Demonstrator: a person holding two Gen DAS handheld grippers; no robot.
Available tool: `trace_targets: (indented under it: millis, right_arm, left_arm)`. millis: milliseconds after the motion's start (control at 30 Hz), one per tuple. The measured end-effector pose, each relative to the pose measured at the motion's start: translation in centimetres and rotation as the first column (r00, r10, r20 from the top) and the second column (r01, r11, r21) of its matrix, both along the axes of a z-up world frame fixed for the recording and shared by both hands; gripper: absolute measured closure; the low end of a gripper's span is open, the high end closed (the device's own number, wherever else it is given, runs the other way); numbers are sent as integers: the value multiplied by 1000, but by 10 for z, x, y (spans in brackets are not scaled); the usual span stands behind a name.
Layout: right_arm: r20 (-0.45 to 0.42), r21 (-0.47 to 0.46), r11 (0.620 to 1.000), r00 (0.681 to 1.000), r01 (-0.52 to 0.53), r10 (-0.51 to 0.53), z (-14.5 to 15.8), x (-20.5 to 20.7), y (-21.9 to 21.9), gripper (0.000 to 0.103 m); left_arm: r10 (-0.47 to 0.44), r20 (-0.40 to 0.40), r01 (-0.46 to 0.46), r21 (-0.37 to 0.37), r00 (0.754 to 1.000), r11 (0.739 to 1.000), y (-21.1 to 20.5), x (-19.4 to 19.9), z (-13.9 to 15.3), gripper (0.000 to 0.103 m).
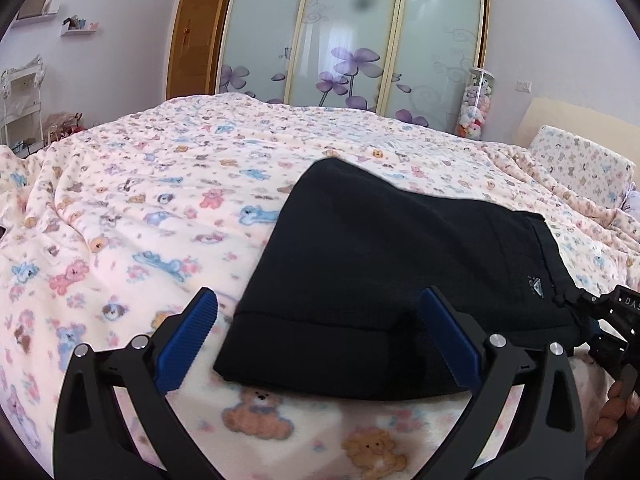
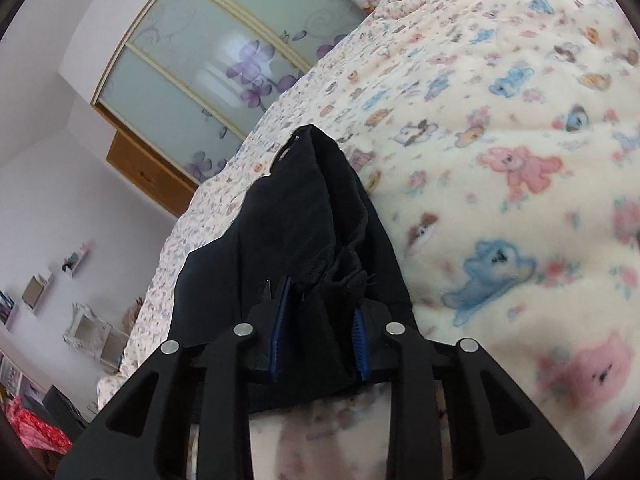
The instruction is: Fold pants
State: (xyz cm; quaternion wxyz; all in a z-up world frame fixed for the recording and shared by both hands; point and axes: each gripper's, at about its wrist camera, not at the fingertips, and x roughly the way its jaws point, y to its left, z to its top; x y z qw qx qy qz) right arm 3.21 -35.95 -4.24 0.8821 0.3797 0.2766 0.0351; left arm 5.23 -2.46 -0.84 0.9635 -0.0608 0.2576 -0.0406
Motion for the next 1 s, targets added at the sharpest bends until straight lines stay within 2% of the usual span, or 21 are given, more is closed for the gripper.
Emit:
trace_targets:
  millis: [67,133,233,300,467,533,600,667,700,733,800,833,933,1000]
  right_arm:
    - [-13,-73,997,1000,-21,20,8,-2,3,51]
    - [24,-189,981,999,36,-32,19,-16,2,31]
    - [125,-296,949,989,112,-78,38,-31,0,31]
    - [158,-333,942,987,41,13,54,-20,8,31]
    - [141,-254,943,957,-213,254,68,27,33,31]
    - [81,-184,948,958,-258,276,59,45,35,31]
    - [-12,-149,959,970,-241,242,41,58,29,31]
    - [-55,-110,964,970,-240,235,20,67,18,38]
    - [-48,-110,963,969,-244,240,18,68,18,39]
    - [-38,-124,957,965,-263,260,17,67,17,39]
    - [-38,-150,946,958,-288,286,23,64,19,39]
    - [-32,-146,944,956,-294,293,27,61,18,38]
    - [40,-88,964,966,-251,256,45,51,-2,23]
    - [40,-54,974,974,-221,223,50,53,-24,22]
  left_arm:
    - [-2,29,1,22,1000,1000,-1,-3,7,2]
    - [-9,50,7,45,999,999,-3,-3,13,2]
    - [-44,79,37,88,996,995,-13,0,23,2]
    - [-64,88,54,119,994,991,-22,6,28,2]
    - [-111,53,100,184,992,978,-49,23,31,2]
    - [-117,20,110,215,993,970,-59,31,24,2]
    - [-108,-28,111,229,994,967,-61,39,13,2]
    - [-96,-110,118,223,989,968,-59,49,-4,2]
    - [-109,-179,141,182,978,973,-54,58,-16,2]
    - [-126,-215,158,138,968,978,-49,64,-22,2]
    - [-146,-231,167,77,962,983,-41,69,-24,2]
    - [-145,-227,167,79,963,983,-40,68,-24,2]
    - [-141,-216,163,85,966,983,-39,65,-25,2]
    - [-143,-217,163,80,966,983,-38,65,-26,2]
